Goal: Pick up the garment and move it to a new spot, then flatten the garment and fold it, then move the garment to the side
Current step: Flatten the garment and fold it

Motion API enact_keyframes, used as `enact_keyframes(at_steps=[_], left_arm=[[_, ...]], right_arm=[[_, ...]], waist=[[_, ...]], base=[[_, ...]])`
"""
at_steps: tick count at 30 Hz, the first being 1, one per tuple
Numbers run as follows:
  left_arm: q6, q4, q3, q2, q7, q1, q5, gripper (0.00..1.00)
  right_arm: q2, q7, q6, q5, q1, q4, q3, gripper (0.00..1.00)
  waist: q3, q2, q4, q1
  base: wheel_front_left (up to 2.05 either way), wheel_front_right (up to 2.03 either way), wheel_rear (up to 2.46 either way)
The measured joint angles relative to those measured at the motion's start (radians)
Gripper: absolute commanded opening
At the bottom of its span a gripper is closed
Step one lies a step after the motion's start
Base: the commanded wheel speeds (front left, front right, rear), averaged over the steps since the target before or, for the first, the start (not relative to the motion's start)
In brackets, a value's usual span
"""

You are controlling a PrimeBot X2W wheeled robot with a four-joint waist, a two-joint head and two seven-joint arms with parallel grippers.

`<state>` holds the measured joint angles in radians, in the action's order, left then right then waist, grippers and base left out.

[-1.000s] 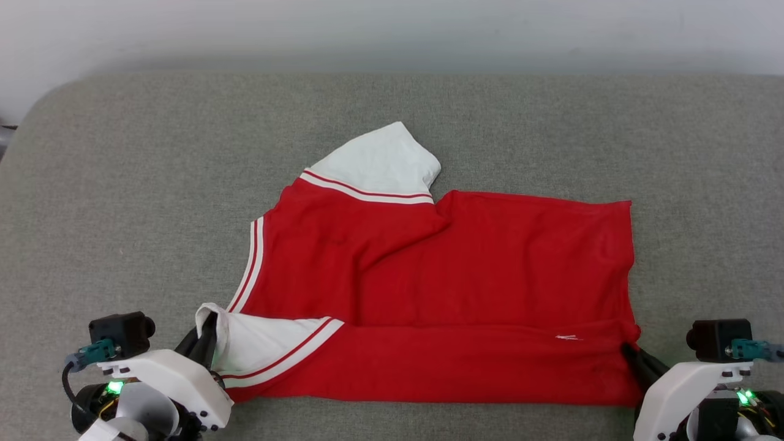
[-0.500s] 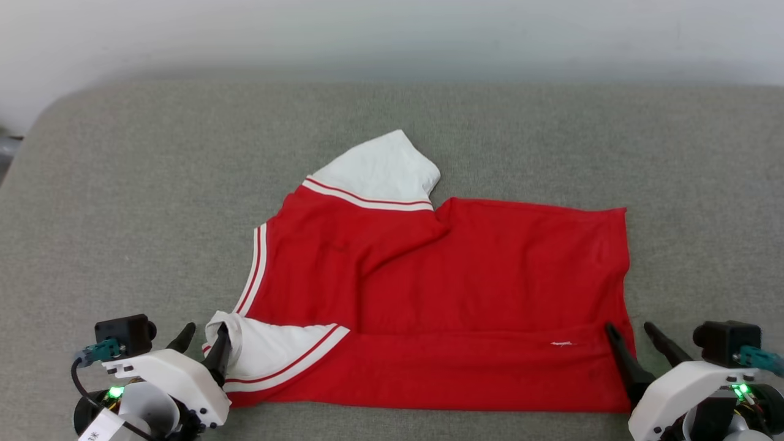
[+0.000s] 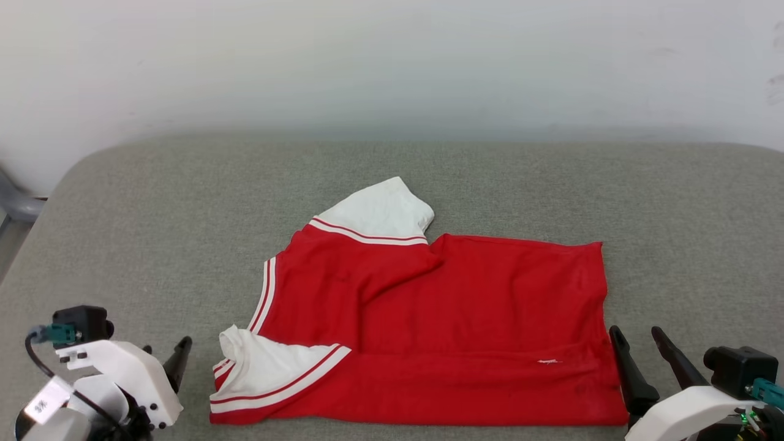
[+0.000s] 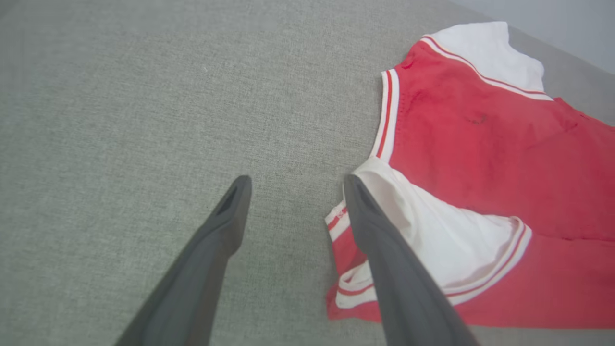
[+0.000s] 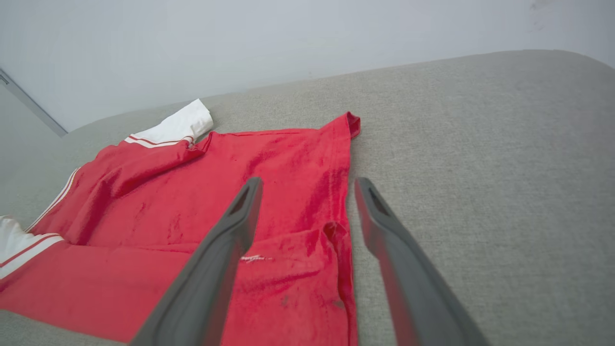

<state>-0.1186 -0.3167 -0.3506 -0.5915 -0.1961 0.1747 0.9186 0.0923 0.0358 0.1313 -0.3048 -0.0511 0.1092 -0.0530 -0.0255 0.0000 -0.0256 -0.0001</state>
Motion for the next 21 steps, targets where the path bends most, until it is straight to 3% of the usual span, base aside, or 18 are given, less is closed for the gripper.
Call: enact_keyframes(at_steps=[10,21], left_arm=[[-0.046,0.204,-0.008,-0.100,-0.343,-0.031,0.140,1.00],[-0.111,0.239,-0.066,-0.114,-0.452,-0.049,0.138,1.00]], right_arm=[[-0.025,0.021,0.000,0.009,-0.016,-0.028,-0.009,1.00],[-0.032,0.019,0.000,0.002,0.029,-0.026,-0.005,1.00]], waist=[[-0.006,0.0000,0.030,0.0000],[-0.094,0.0000,0.067,0.0001]], base=[[0.00,0.00,0.00],[0.00,0.00,0.00]])
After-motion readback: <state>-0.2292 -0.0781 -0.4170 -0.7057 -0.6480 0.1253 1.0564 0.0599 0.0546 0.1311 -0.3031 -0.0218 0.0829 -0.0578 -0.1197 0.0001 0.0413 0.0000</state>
